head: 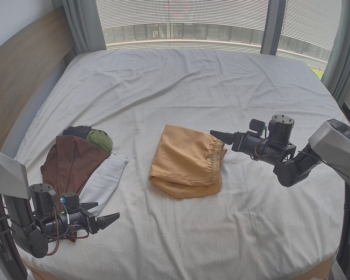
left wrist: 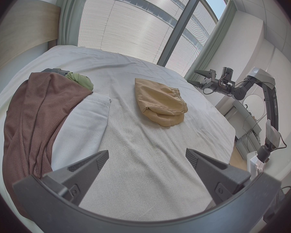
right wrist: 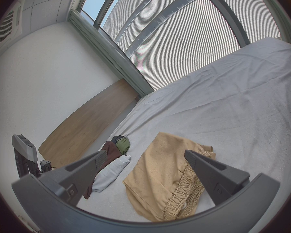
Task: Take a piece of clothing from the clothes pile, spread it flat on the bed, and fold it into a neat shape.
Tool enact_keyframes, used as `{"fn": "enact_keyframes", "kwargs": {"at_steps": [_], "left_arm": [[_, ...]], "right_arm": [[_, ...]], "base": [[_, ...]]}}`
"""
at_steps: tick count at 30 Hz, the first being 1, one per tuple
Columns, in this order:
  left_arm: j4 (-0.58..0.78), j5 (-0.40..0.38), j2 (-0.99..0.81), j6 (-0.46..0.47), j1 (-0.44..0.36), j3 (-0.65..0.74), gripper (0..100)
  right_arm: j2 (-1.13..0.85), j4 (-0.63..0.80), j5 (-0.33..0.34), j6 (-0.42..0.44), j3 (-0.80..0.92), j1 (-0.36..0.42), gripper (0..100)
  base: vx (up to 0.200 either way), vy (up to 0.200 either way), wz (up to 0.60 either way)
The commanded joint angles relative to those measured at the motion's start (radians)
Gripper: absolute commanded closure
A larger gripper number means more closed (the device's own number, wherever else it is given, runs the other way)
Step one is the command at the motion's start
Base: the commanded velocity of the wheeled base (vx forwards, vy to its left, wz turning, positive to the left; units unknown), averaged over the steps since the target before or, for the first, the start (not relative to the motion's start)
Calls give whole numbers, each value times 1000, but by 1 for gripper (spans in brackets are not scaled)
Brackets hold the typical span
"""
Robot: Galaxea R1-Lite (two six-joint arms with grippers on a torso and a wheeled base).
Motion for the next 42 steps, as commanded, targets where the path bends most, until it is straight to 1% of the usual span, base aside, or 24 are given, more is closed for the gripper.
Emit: {"fn": "enact_keyframes", "kwargs": {"at_steps": [1,7,11,19,22,30,35,38,39,40,42], "left_arm": [[-1,0,-1,0,4,-2,0],[-1,0,-1,0,5,-2,0],[-1,0,1,0,4,-2,0],[-1,0,-1,0,5,-2,0],[-1,0,-1,0,5,-2,0],[-1,-3,-1,0,5,-2,0],[-1,-3,-1,0,5,-2,0],[-1,-5,-7,0,7,-3,0],[-1,-5,-7,0,7,-3,0],[-1,-6,-42,-5,11,-5,0],[1,-17,-87,-16,11,-3,0]], "right_arm": [[93,28,-2,1,-79,31,0],[169,51,-3,1,-124,32,0],[220,51,-15,0,-141,32,0],[303,49,-19,-3,-165,32,0],[310,48,-29,-5,-168,32,0],[329,49,-31,-6,-168,34,0],[324,40,-32,-5,-164,34,0],[289,36,-66,-8,-134,43,0],[289,36,-66,-8,-134,43,0],[237,26,-80,-8,-104,46,0],[146,14,-80,-8,-46,49,0]], "base": [[0,0,0],[0,0,0],[0,0,0],[0,0,0],[0,0,0],[0,0,0],[0,0,0],[0,0,0],[0,0,0],[0,0,0],[0,0,0]]}}
